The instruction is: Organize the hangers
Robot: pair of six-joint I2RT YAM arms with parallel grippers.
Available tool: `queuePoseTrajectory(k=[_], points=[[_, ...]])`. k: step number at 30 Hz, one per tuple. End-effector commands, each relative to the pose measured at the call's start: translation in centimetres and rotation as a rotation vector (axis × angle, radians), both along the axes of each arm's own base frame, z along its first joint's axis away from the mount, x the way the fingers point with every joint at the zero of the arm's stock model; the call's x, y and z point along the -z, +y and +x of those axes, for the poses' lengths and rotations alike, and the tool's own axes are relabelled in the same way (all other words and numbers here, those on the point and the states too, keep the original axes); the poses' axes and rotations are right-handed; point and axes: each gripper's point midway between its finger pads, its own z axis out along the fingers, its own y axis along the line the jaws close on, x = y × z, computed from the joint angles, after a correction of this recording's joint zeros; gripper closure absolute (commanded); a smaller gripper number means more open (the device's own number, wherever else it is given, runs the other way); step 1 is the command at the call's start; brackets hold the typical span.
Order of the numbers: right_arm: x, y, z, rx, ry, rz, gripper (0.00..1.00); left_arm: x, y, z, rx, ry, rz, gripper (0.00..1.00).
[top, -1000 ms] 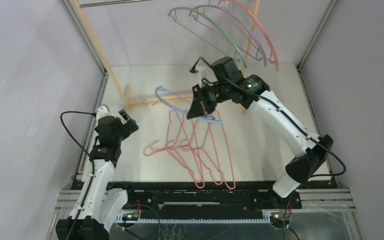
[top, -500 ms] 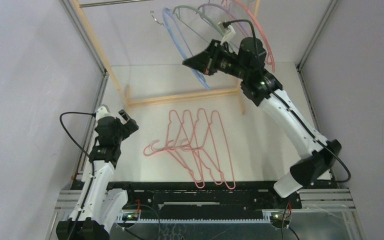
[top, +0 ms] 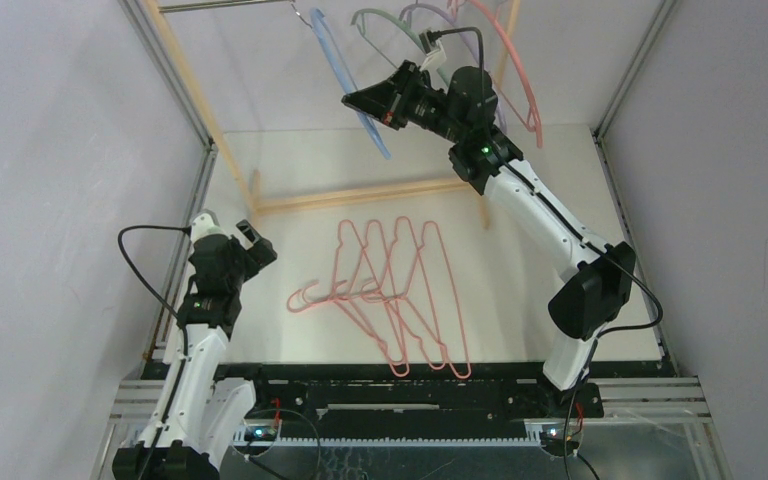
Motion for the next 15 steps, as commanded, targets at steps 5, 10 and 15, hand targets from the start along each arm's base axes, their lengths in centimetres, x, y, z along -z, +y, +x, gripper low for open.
queuePoseTrajectory(k=[5, 10, 15], points=[[-8.7, -2.0, -3.3, -0.022, -0.236, 0.156, 1.00, -1.4, 0.2, 0.7, 0.009, -0.034, 0.022, 0.01], [-8.7, -3.0, -3.0, 0.031, -0.236, 0.169, 1.00, -1.5, 0.1, 1.1, 0.019, -0.036, 0.016, 0.01], [-9.7, -3.2, -2.8, 0.031, -0.249, 0.187, 1.00, -1.4, 0.0, 1.1, 0.020, -0.035, 0.015, 0.01]])
